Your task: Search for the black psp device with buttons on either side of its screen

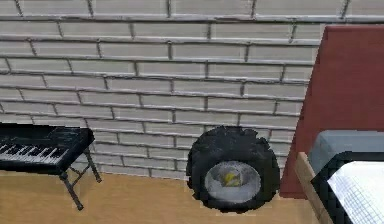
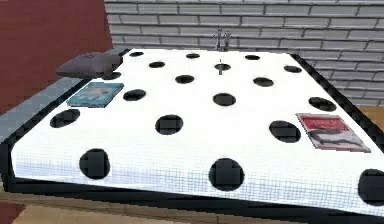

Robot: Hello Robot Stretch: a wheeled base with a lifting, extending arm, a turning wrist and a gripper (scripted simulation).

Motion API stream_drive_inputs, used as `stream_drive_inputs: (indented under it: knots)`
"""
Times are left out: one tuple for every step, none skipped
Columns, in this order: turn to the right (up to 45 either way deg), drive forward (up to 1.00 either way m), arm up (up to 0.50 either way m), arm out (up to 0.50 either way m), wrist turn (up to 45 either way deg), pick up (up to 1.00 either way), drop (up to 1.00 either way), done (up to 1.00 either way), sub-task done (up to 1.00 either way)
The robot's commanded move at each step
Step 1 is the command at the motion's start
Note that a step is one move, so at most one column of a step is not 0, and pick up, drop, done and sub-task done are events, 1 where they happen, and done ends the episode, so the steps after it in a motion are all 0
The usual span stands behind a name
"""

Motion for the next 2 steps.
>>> stream_drive_inputs:
  knots:
    - [-33.0,0.0,0.0,0.0,0.0,0.0,0.0,0.0,0.0]
    - [0.0,0.4,0.0,0.0,0.0,0.0,0.0,0.0,0.0]
